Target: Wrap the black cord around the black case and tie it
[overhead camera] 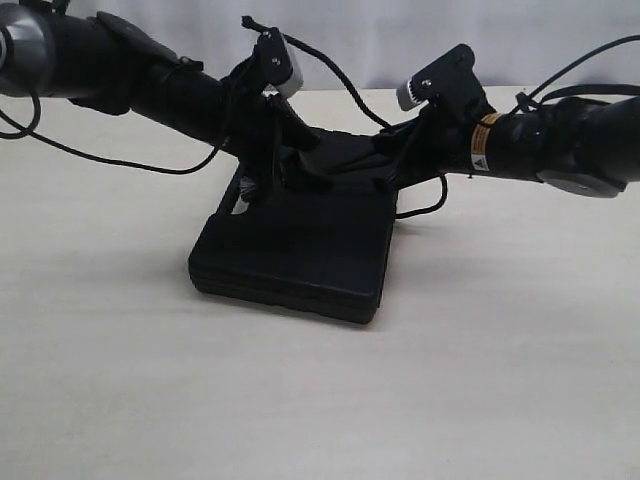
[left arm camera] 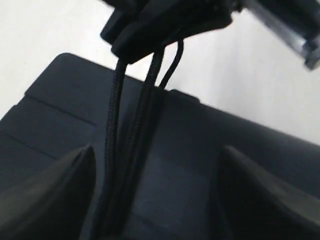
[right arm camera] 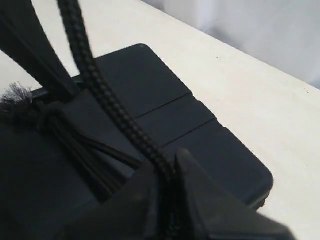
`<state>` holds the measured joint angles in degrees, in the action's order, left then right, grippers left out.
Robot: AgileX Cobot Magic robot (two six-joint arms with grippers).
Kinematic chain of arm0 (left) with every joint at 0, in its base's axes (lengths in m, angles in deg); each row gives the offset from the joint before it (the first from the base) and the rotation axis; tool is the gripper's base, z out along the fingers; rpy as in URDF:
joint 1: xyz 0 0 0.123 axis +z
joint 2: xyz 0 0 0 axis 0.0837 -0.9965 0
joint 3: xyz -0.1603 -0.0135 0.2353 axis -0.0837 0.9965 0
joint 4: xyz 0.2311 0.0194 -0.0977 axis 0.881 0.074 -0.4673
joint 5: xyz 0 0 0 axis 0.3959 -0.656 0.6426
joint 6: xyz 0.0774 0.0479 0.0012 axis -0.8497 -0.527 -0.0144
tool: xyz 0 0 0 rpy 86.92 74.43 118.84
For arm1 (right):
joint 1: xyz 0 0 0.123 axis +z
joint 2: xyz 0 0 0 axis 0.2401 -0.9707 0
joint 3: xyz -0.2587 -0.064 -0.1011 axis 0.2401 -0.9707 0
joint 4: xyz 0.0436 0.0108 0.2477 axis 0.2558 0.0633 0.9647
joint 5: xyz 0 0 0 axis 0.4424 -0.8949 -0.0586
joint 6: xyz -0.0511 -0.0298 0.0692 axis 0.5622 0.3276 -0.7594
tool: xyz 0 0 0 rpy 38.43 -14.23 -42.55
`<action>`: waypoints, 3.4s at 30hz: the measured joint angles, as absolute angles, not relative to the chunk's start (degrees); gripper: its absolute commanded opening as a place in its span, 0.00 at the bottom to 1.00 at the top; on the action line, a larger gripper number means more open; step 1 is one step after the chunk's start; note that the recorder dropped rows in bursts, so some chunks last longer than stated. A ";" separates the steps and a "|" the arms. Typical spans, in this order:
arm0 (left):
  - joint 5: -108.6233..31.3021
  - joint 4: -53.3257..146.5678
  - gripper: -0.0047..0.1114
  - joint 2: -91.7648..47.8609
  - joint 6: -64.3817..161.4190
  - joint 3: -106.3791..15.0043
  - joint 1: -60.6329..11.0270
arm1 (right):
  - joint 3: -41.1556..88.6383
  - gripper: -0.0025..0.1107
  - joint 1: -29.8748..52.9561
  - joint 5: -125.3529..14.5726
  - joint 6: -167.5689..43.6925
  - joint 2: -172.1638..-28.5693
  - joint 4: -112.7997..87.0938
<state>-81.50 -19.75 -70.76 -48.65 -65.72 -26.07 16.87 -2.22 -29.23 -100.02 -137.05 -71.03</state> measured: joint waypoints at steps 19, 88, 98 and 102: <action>-65.43 -16.73 0.04 -76.22 -48.79 -65.72 -30.03 | 16.87 0.06 -2.43 -17.81 -111.26 -137.05 -76.55; -61.95 -4.43 0.11 -75.13 -38.93 -66.39 -32.41 | 13.68 0.06 -18.68 -48.18 -108.46 -129.21 -67.93; -62.59 14.90 0.04 -74.77 -25.35 -66.71 -33.55 | 13.68 0.06 -18.57 -47.34 -108.46 -129.21 -67.72; -60.61 16.06 0.04 -74.64 -21.07 -66.71 -33.58 | 13.68 0.06 -18.08 -51.53 -108.67 -129.21 -67.72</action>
<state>-60.61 16.06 -74.64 -21.07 -66.71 -33.58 13.68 -18.08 -51.53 -108.67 -129.21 -67.72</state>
